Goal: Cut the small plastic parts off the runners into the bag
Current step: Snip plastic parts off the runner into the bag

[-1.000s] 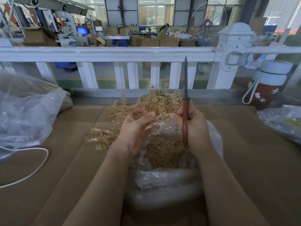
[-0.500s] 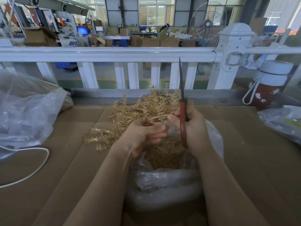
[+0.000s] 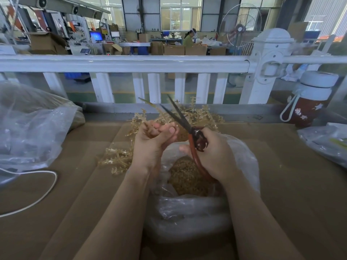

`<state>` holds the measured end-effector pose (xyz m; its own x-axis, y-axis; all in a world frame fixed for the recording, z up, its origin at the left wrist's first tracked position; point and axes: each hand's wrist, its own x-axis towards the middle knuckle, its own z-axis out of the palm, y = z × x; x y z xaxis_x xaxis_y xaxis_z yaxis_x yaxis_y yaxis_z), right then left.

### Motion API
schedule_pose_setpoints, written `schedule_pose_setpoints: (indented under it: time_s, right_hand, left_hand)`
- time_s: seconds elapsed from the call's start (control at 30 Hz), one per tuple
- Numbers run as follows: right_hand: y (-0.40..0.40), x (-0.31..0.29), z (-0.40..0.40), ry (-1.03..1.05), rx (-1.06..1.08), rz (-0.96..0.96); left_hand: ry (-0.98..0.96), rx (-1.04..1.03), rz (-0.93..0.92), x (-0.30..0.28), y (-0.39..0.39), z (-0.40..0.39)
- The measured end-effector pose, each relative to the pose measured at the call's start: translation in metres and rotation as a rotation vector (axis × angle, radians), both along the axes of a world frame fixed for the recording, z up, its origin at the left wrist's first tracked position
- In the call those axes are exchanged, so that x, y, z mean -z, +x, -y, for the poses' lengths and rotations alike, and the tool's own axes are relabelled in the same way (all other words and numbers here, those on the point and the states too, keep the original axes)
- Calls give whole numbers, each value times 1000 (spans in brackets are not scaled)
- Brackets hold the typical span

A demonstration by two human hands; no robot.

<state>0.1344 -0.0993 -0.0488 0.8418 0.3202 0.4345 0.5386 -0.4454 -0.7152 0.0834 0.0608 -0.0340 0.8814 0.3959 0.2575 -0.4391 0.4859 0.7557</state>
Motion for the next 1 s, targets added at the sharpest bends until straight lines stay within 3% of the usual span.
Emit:
schedule_pose_setpoints:
  time_s: [0.4, 1.0]
  right_hand:
    - [-1, 0, 5, -238, 62, 207]
    - [-4, -3, 3, -218, 100, 192]
  left_hand:
    - [157, -184, 5, 0, -1, -1]
    - [76, -140, 55, 0, -1, -3]
